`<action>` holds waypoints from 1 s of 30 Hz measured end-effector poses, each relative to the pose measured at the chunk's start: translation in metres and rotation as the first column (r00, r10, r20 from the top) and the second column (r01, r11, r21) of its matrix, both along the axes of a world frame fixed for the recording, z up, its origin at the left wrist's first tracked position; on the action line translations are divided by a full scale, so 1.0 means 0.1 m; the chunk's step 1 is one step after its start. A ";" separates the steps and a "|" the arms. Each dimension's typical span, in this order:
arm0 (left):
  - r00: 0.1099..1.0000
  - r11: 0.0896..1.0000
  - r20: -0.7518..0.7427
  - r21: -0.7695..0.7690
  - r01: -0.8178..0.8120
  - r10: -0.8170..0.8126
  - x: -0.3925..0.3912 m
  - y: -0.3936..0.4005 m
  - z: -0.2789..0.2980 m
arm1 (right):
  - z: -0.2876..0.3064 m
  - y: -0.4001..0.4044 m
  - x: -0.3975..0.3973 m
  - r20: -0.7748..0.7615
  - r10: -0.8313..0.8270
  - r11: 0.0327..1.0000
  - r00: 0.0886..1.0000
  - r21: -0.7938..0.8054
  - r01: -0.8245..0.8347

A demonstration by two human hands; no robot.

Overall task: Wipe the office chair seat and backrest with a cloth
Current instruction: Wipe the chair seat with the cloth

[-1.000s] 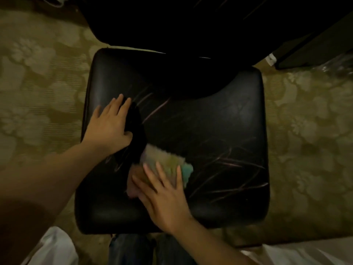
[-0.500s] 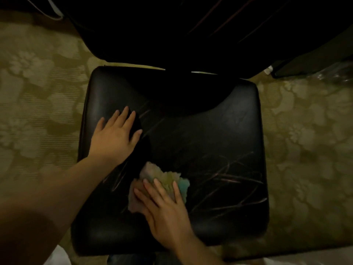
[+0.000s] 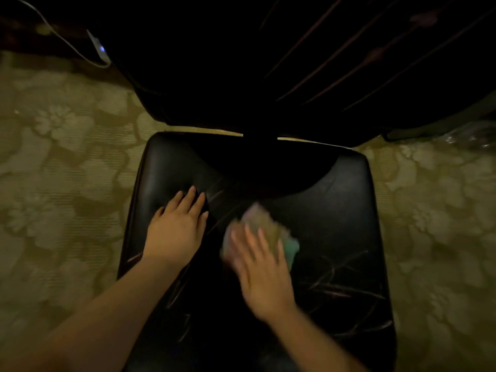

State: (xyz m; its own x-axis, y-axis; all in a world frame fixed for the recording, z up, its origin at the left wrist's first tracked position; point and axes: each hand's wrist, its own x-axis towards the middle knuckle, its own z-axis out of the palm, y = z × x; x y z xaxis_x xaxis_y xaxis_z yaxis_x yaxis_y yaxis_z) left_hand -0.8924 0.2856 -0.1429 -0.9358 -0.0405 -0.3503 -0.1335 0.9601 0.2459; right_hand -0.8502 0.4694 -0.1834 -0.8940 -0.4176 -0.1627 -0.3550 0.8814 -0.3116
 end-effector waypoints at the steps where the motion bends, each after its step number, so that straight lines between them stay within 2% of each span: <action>1: 1.000 1.000 -0.019 -0.001 0.001 -0.001 0.02 0.00 -0.01 | 0.00 -0.15 -0.43 -0.018 -0.028 0.999 0.999 0.045 0.029; 3: 1.000 1.000 -0.008 -0.009 -0.008 0.008 0.05 0.02 -0.04 | -0.06 -0.31 -1.04 0.005 -0.119 0.985 0.993 0.128 0.118; 5: 1.000 1.000 0.021 0.007 -0.018 0.018 0.03 0.03 -0.07 | -0.14 -0.33 -0.96 -0.044 -0.146 0.981 0.988 0.121 0.150; 6: 0.999 0.999 0.026 0.018 -0.026 0.026 0.02 0.02 -0.06 | -0.10 -0.29 -0.65 -0.078 -0.111 0.988 0.991 0.099 0.118; 9: 0.999 0.999 0.039 0.047 -0.022 0.020 0.01 -0.01 -0.04 | 0.07 0.05 0.66 -0.054 0.152 0.987 0.987 0.069 -0.148; 10: 0.999 0.998 0.042 0.051 -0.022 0.019 0.02 -0.03 -0.04 | 0.12 0.13 0.76 -0.037 0.195 0.978 0.980 0.083 -0.192; 12: 1.000 0.998 -0.010 0.063 0.007 -0.006 -0.03 -0.07 -0.03 | 0.10 0.05 0.27 -0.013 0.283 0.959 0.959 -0.007 -0.283; 13: 0.999 0.997 -0.039 0.069 0.022 -0.019 -0.06 -0.09 -0.02 | 0.07 -0.11 -0.14 -0.084 0.274 0.961 0.958 -0.009 -0.275; 14: 0.998 0.997 -0.051 0.067 0.025 -0.021 -0.06 -0.10 -0.02 | 0.09 -0.30 -0.58 -0.043 0.214 0.977 0.976 0.032 -0.212; 16: 0.997 0.999 -0.076 0.044 0.024 -0.020 -0.03 -0.13 -0.08 | 0.04 -0.59 -1.26 0.077 -0.029 0.995 0.997 0.098 0.021; 17: 0.995 0.998 -0.099 0.045 0.032 -0.027 -0.01 -0.15 -0.11 | -0.06 -0.68 -1.31 0.061 -0.104 0.989 0.993 0.111 0.097; 19: 0.991 0.996 -0.127 0.076 0.037 -0.027 -0.01 -0.19 -0.10 | -0.06 -0.71 -0.85 -0.032 -0.039 0.994 0.999 0.099 0.042; 21: 0.990 0.993 -0.137 0.105 0.045 -0.030 -0.03 -0.24 -0.06 | -0.02 -0.51 -0.04 -0.064 0.124 0.992 0.990 0.018 -0.123; 23: 0.986 0.995 -0.165 0.089 0.044 -0.028 0.03 -0.29 -0.01 | 0.02 -0.28 0.42 -0.027 0.165 0.986 0.986 0.013 -0.164; 25: 0.977 0.997 -0.210 0.073 -0.031 0.046 0.09 -0.38 0.00 | 0.06 -0.39 0.00 0.023 0.170 0.985 0.985 -0.016 -0.170; 26: 0.970 0.993 -0.219 0.083 -0.086 0.102 0.13 -0.43 -0.03 | 0.07 -0.56 -0.36 -0.017 0.134 0.991 0.991 0.009 -0.134; 29: 0.944 0.958 -0.182 0.140 -0.251 0.274 0.27 -0.57 -0.10 | 0.04 -1.05 -1.32 0.137 -0.068 0.996 0.988 0.064 0.059; 30: 0.936 0.946 -0.174 0.166 -0.280 0.307 0.31 -0.62 -0.12 | -0.03 -1.15 -1.40 0.135 -0.108 0.993 0.985 0.060 0.100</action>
State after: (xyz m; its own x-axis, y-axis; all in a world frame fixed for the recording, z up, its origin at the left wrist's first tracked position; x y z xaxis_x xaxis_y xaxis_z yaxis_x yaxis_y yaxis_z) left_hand -0.8617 0.2241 -0.1545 -0.9397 -0.2885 -0.1839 -0.3405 0.8405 0.4214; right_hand -0.9900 0.3548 -0.1865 -0.8995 -0.3111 -0.3067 -0.2174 0.9278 -0.3033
